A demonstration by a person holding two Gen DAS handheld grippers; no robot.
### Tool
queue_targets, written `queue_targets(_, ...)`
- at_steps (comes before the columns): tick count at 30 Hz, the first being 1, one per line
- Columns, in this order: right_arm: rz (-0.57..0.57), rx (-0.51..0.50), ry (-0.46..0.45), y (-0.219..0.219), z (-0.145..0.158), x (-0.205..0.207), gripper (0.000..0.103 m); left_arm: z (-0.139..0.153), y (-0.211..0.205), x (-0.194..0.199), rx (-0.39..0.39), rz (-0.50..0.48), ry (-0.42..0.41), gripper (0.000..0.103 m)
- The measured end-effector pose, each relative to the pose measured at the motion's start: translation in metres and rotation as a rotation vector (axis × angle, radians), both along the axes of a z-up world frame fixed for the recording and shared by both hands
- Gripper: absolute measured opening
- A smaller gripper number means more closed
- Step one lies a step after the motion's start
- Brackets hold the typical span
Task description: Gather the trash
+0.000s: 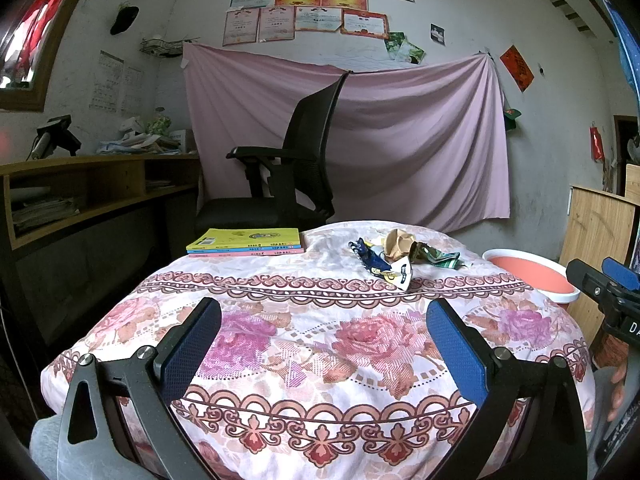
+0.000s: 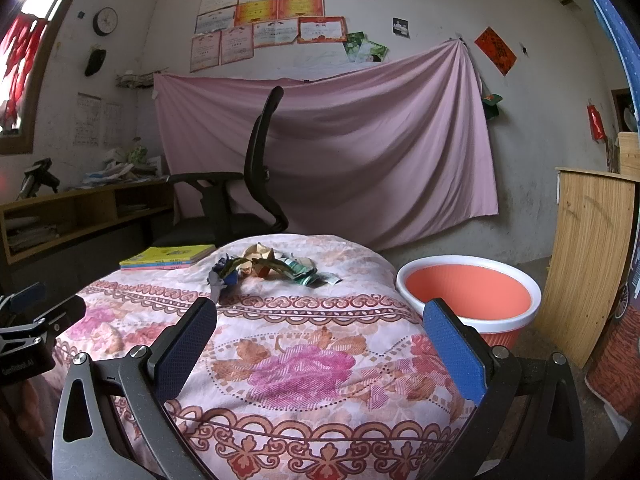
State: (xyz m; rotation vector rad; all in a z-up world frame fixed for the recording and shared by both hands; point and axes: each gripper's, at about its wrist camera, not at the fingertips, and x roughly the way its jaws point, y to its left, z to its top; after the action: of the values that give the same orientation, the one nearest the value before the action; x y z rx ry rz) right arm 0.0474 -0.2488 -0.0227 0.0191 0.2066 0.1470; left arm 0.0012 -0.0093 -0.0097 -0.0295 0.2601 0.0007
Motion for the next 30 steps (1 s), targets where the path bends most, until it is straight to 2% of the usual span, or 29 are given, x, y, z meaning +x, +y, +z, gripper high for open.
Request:
queue_targets(15, 0.000, 0.003, 0.002, -0.001, -0.001, 0.002, 0.103, -0.003, -0.002, 0.001, 0.009, -0.006, 0.006, 0.101)
queue_targets(25, -0.003, 0.005, -0.013, -0.002, 0.000, 0.000, 0.103, 0.005, 0.004, 0.000, -0.027, 0.007, -0.021, 0.101)
queue_targets(30, -0.008, 0.007, -0.044, -0.005, 0.009, 0.001, 0.103, 0.015, 0.003, 0.006, -0.045, 0.012, -0.026, 0.101)
